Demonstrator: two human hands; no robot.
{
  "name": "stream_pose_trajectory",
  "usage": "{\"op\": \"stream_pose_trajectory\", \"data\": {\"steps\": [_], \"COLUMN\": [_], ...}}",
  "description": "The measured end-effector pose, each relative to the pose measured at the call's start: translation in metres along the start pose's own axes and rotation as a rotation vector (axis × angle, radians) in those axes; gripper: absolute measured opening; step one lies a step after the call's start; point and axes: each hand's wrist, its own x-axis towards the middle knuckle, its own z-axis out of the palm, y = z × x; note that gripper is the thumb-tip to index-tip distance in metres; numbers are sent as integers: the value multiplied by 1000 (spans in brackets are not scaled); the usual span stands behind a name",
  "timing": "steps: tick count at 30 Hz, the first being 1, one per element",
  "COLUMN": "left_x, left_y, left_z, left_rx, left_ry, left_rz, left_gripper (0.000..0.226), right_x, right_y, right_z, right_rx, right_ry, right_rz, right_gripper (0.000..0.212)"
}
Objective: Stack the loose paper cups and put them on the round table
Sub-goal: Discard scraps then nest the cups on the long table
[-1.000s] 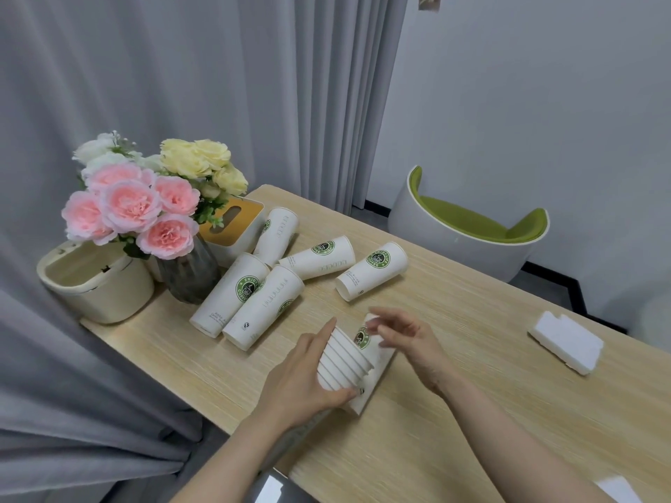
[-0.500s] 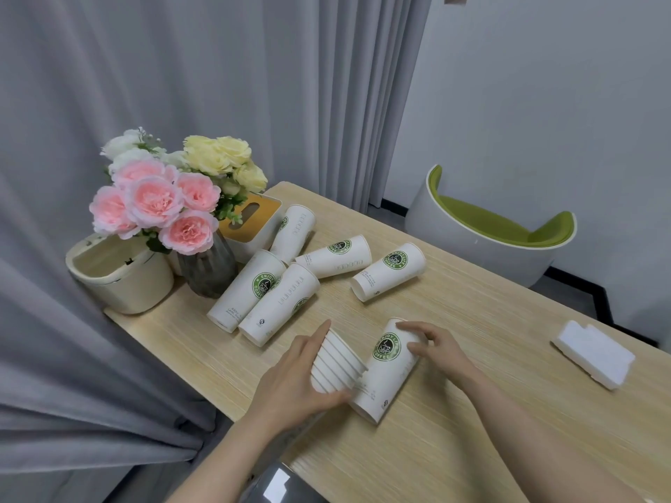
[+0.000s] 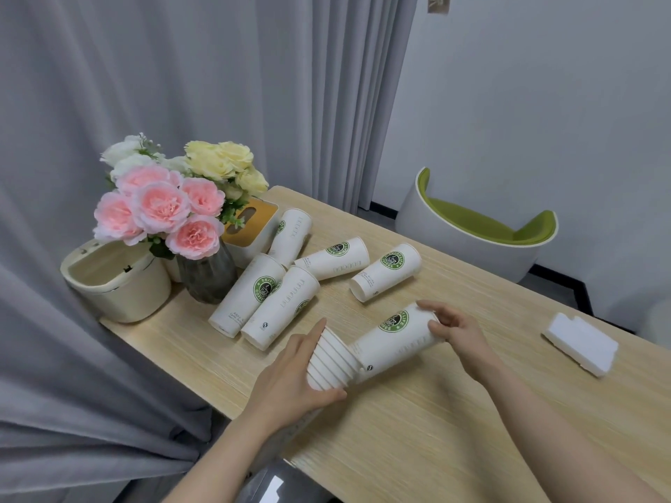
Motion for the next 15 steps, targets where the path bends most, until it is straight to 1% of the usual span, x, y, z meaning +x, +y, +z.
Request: {"op": "stream_pose_trajectory", "data": {"steps": [9,15], "left_x": [-17,-23], "left_y": [-21,-30], "left_z": [-21,-28], "left_rx": [-2,9], "left_ry": [26,9], "left_rz": [54,96], "left_gripper": [107,107], "right_x": [-19,-41], "right_y": [-31,-39], "right_z": [9,31], "right_rx": [163,226], "right_ry": [114,75], "right_rz": [-101,-114], "right_gripper": [40,37]}}
